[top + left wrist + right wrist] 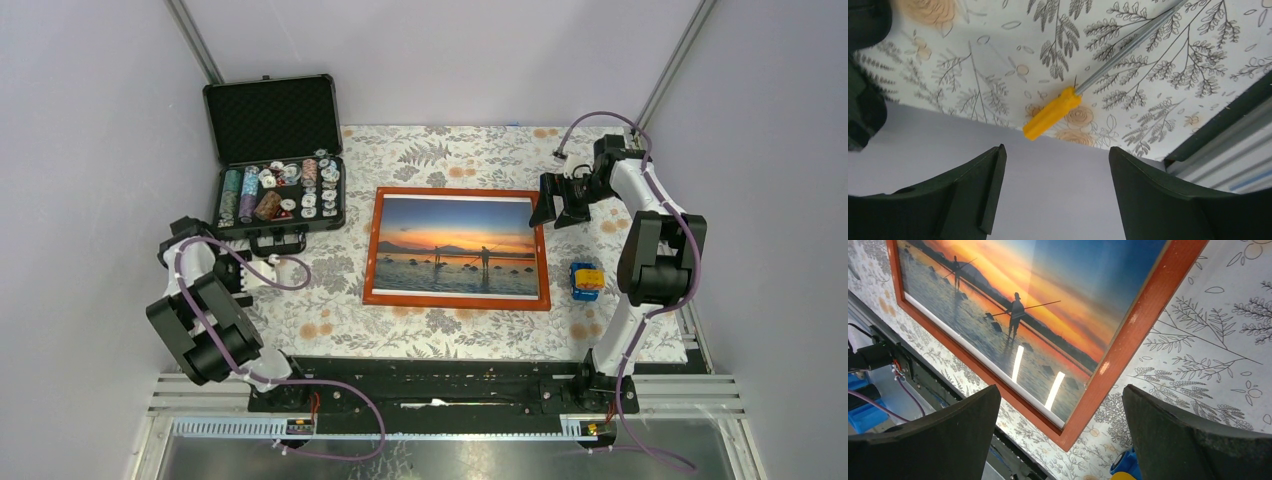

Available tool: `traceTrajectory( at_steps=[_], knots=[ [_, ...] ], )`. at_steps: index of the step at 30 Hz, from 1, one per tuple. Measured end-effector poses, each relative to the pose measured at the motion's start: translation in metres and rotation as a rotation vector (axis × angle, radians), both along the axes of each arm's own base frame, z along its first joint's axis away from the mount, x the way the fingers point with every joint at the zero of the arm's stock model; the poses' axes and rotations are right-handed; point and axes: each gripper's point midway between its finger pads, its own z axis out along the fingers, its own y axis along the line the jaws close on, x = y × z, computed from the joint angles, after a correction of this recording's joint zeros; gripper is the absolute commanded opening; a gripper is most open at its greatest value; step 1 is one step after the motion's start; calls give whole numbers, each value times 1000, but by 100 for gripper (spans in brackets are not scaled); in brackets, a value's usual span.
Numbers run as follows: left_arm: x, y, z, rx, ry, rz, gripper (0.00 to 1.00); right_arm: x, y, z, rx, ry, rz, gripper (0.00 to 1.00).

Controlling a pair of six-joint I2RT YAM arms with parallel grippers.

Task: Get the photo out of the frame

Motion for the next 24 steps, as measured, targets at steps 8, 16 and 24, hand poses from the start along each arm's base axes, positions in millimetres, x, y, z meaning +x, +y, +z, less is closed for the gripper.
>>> traceTrajectory(
  at_steps=[8, 16, 24],
  knots=[
    [4, 4, -36, -5, 23, -68, 66, -1, 3, 6, 19, 6, 2, 100],
    [-2, 9, -56, 26, 21, -71, 41, -1, 5, 8, 35, 6, 4, 100],
    [-6, 5, -55, 22, -31, -64, 10, -6, 8, 9, 50, 22, 10, 100]
  ],
)
